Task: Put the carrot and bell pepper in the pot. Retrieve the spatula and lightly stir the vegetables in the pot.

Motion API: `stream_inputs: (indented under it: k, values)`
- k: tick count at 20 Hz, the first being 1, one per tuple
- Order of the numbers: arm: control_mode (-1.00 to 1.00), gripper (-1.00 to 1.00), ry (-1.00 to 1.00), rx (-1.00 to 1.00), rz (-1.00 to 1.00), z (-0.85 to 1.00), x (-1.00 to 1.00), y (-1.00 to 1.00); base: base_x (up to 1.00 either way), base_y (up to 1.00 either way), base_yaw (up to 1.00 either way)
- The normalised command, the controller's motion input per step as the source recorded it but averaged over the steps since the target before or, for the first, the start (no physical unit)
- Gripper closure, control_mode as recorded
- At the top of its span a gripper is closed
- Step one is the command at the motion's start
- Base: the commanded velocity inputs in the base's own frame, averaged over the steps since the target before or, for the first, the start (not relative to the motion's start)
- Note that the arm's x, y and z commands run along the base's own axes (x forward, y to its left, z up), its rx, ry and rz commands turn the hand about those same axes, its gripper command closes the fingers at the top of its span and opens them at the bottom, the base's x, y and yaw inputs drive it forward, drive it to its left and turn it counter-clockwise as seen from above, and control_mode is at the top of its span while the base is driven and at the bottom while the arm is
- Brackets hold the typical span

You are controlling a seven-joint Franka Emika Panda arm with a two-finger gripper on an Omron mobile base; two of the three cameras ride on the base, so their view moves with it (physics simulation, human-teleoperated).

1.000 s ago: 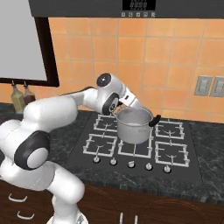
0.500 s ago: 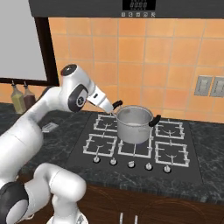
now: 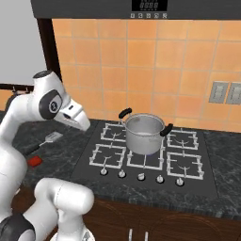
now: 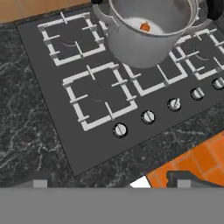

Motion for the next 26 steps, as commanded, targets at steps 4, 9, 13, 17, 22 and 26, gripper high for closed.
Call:
stream_inputs:
  k: [4, 9, 13, 17, 22, 26]
  values:
    - [-1.00, -1.00, 0.29, 0.03, 0.07, -0.30, -0.38, 1.00, 0.00, 0.00, 0.00]
    - [-1.00, -1.00, 0.21, 0.00, 0.03, -0.44, -0.43, 1.00, 0.00, 0.00, 0.00]
    - [-1.00, -1.00, 0.20, 0.00, 0.00, -0.51, -0.14, 1.00, 0.00, 0.00, 0.00]
    - [-1.00, -1.00, 0.19, 0.00, 0.00, -0.56, 0.08, 0.97, 0.00, 0.00, 0.00]
    - [-1.00, -1.00, 0.04, 0.00, -0.04, -0.53, 0.53, 0.62, 0.00, 0.00, 0.00]
    - [-1.00, -1.00, 0.00, 0.00, -0.09, -0.62, 0.48, 0.24, 0.00, 0.00, 0.00]
